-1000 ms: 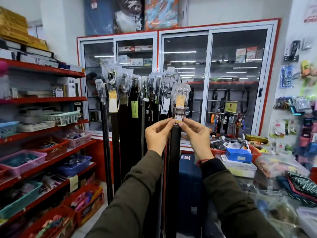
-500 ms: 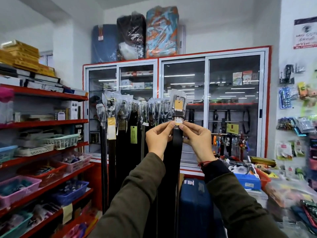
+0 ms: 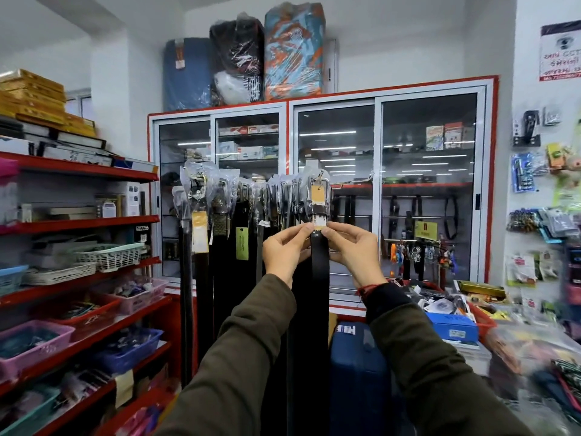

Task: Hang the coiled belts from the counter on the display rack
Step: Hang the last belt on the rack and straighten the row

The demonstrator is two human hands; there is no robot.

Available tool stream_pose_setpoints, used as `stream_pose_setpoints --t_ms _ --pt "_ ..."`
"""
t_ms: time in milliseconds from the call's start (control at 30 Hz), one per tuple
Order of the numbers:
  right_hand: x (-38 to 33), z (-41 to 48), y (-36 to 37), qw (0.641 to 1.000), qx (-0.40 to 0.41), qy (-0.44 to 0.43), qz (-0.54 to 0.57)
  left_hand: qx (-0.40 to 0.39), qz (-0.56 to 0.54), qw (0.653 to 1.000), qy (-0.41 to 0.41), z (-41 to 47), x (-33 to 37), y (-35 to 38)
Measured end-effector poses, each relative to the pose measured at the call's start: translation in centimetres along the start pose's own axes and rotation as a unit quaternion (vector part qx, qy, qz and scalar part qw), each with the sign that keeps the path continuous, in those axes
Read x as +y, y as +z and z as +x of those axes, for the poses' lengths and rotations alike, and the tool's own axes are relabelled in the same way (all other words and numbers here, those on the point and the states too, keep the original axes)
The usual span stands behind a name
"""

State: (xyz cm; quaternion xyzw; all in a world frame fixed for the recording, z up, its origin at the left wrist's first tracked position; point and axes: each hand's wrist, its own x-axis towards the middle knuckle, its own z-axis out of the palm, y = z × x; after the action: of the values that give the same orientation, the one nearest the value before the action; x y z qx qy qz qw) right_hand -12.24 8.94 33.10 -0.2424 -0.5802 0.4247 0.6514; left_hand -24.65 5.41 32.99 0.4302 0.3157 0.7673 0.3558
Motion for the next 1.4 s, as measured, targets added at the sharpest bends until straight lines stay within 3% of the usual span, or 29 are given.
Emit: stream_pose_setpoints --t_ms 133,233,300,400,467,533,700,900,1167,1333,1400 --pt "0.6 -0.2 0.3 0.994 0.016 -0.067 -0.087 0.038 0.141 0.985 0.092 0.6 -0.5 -0.3" --pt "1.2 -0.4 -0.1 0.96 0.01 -0.173 -0.218 0.039 0.312 0.923 0.223 0.5 -0.5 -0.5" --pt "1.7 -0.5 -0.3 0.922 -0.04 -0.232 -0.308 0.014 0.401 0.865 0.3 0.6 -0.4 -0.7" --pt "2.4 -0.2 -0.3 0.872 -0.077 -0.278 -0.395 -0.018 0.546 0.74 0.392 1.4 -0.1 -1.0" --pt "2.7 0.2 -0.1 0.86 -0.074 -0.28 -0.42 -0.044 0.625 0.664 0.408 2.3 -0.1 -1.2" --pt "2.8 0.7 0.2 0.857 -0.078 -0.262 -0.436 -0.065 0.689 0.615 0.377 3.2 -0.1 -1.5" --pt "2.9 2.7 0.7 0.826 -0.105 -0.236 -0.501 -0.068 0.732 0.599 0.317 4.7 0.0 -2.7" --pt "3.2 2.9 1.3 0.826 -0.108 -0.22 -0.507 -0.081 0.719 0.611 0.322 4.3 0.3 -3.1" --pt "3.3 0.9 4.6 0.841 0.019 -0.275 -0.465 -0.034 0.687 0.597 0.413 3.8 3.8 -6.3" --pt "2.4 -0.3 9.0 0.838 0.009 -0.351 -0.417 0.037 0.662 0.58 0.473 4.0 6.5 -10.6" --pt "2.3 -0.7 11.5 0.831 -0.015 -0.367 -0.417 0.056 0.65 0.589 0.477 4.3 7.6 -13.0"
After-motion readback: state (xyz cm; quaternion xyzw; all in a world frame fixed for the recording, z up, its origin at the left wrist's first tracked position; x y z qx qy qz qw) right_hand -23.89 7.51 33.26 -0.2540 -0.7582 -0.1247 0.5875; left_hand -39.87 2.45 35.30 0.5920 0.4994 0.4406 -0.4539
